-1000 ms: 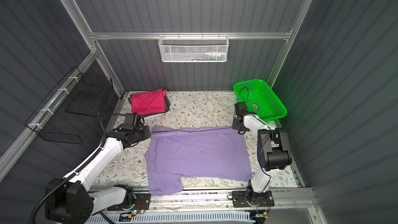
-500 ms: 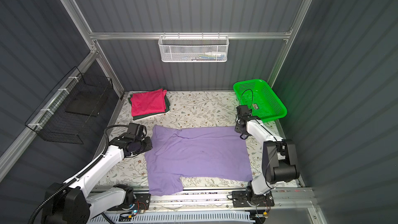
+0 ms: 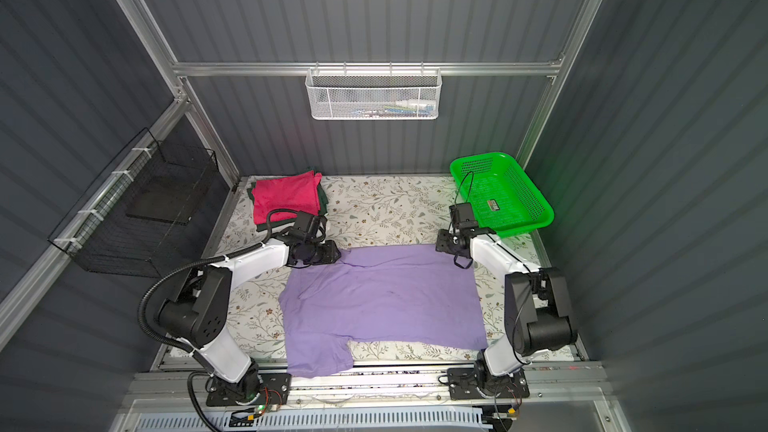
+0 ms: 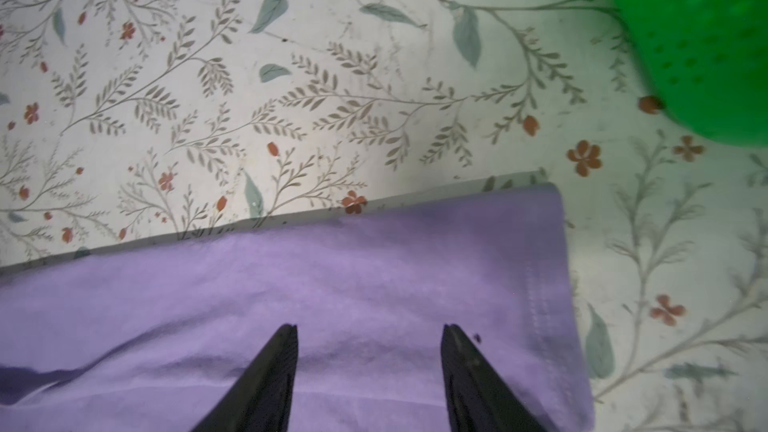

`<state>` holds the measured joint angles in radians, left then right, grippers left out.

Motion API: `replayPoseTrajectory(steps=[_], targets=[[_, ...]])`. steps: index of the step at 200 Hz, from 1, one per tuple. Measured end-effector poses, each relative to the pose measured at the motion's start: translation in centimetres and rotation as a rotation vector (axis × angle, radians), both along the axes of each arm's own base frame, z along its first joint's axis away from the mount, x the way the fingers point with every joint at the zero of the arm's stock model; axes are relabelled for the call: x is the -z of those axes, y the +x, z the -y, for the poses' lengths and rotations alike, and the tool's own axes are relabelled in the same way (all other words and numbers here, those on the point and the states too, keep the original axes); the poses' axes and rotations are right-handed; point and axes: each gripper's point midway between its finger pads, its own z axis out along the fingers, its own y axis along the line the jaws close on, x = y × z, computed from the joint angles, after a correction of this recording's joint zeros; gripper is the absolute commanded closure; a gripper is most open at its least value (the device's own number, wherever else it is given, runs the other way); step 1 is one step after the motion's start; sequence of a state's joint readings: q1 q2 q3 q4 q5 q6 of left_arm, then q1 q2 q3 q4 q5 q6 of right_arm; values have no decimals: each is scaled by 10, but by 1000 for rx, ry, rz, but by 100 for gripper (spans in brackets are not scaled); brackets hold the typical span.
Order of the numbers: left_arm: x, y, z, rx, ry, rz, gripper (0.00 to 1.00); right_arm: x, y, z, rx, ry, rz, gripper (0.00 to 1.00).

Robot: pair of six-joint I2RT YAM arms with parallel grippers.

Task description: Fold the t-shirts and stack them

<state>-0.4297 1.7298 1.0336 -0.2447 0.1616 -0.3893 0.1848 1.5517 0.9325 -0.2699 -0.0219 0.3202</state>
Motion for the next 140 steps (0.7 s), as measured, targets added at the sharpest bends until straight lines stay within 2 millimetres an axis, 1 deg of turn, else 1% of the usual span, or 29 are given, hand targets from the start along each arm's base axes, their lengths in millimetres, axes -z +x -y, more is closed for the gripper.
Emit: replayPoseTrajectory(steps=[14, 34, 74, 110, 140], targets=[[4, 4, 1, 2, 3, 0, 60, 1, -3, -7, -20, 16, 41, 39], [8, 7, 2, 1, 7, -2, 60, 3, -8, -9, -28, 35, 74, 39], [9, 8, 1, 0, 12, -2, 60, -6, 2, -13, -39, 59, 133, 37], [14, 4, 9, 36, -16, -31, 60, -4, 4, -16, -48, 71, 132, 36], [16, -10, 16, 93, -46, -82, 63, -5, 4, -17, -49, 73, 133, 35]])
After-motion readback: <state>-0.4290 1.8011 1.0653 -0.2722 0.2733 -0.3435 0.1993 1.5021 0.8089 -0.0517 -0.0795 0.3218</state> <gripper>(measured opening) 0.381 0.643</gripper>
